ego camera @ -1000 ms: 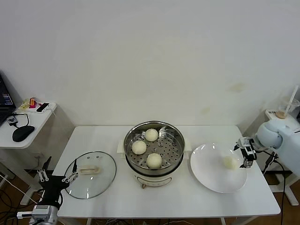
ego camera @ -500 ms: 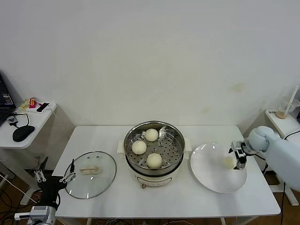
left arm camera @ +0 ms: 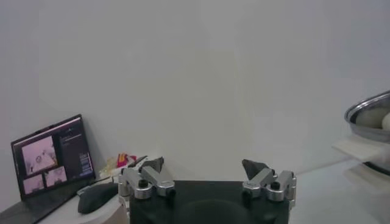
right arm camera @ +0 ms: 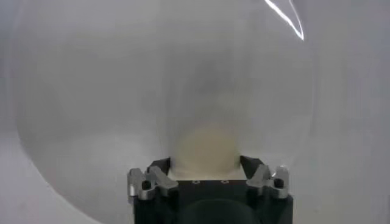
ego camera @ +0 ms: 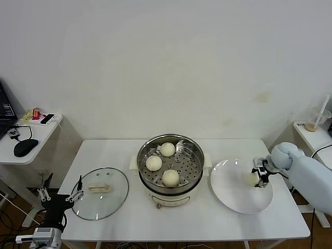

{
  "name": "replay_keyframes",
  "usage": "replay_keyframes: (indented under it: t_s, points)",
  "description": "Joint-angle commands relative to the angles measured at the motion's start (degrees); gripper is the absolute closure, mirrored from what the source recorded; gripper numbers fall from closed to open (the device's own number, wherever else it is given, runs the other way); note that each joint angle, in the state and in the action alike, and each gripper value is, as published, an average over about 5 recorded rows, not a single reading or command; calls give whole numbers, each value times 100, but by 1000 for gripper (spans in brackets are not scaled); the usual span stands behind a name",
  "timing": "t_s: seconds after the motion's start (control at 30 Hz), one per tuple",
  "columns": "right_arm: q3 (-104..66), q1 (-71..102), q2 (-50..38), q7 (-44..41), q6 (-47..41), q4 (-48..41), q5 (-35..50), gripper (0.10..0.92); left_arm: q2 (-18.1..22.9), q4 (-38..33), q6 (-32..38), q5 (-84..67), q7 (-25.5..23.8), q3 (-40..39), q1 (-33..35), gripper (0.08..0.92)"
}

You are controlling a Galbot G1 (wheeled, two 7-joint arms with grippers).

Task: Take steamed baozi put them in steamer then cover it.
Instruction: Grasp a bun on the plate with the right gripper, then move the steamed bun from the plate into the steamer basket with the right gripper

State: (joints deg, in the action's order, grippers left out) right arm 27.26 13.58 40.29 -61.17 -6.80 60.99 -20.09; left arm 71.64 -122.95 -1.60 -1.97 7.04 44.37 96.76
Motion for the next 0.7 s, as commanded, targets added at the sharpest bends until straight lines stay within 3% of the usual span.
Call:
replay_keyframes:
  t_s: [0.03,0.4,0.7]
  points:
    - [168,-307,-144,-147,-90,243,228,404,-8,-9,2,0,4,11,-3,177]
    - [1561,-2465,-770,-345,-1023,1847,1712,401,-3,-123,-54,11,4,-78,-20,177]
    - [3336,-4802,-28,72,-1812,2538,3420,393,-31,-100,-55,35,1,-207,-24,177]
